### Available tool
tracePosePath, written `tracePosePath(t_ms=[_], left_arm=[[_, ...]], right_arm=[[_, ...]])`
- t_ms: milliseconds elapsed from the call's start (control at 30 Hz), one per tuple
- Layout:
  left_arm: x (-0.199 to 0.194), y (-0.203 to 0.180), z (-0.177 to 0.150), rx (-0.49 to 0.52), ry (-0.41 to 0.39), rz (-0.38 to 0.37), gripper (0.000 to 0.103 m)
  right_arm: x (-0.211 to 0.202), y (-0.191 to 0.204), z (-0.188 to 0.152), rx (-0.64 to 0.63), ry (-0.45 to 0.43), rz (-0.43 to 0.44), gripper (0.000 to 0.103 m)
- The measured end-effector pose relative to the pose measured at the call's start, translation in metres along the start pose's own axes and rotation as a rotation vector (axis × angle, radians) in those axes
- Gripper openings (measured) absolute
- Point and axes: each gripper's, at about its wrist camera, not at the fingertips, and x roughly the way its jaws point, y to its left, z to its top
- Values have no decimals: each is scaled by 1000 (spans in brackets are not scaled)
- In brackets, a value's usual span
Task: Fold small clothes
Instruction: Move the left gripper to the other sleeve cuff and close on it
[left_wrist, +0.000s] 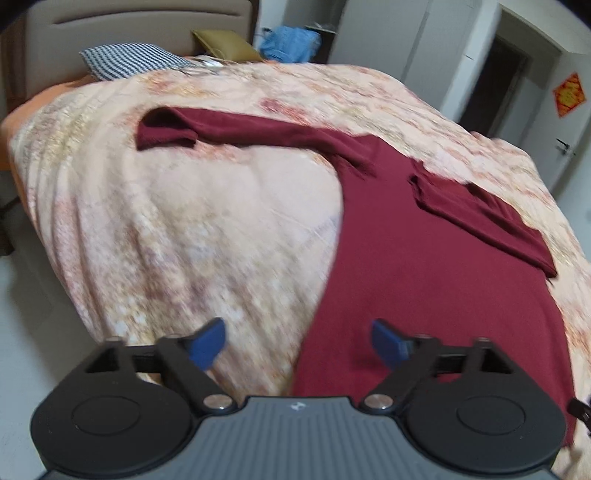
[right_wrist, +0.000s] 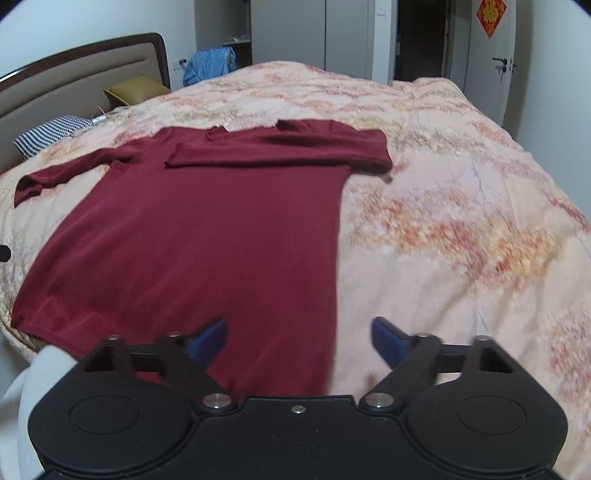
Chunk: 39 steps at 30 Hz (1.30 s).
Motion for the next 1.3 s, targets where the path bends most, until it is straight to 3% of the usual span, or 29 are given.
tracePosePath(t_ms=[67, 300, 467, 567, 700, 900, 1067, 1167, 1233, 1300], left_arm=[[7, 1, 10, -8, -12, 34, 100], [41, 19, 52, -51, -40, 83, 103], [81, 37, 93, -94, -97, 49, 103], [112, 52, 121, -149, -133, -8, 103], [149, 74, 156, -241, -162, -4, 103], [164, 122, 189, -394, -244, -37, 103], [168, 154, 213, -496, -279, 31, 103], [180, 176, 223, -607, -238, 52, 97], [186, 188, 227, -678, -225, 50, 87], [190, 195, 231, -725, -199, 108, 74]], right_arm=[[6, 2, 7, 2, -17, 14, 101], [45, 20, 40, -18, -33, 60, 102], [82, 44, 70, -70, -42, 98, 102], [103, 59, 91, -113, -57, 119, 102], [124, 78, 116, -165, -91, 156, 102], [150, 98, 135, -192, -107, 197, 102], [161, 109, 136, -196, -101, 220, 102], [166, 113, 131, -191, -90, 224, 102], [167, 115, 127, -189, -76, 223, 102], [167, 115, 123, -187, -67, 221, 102]])
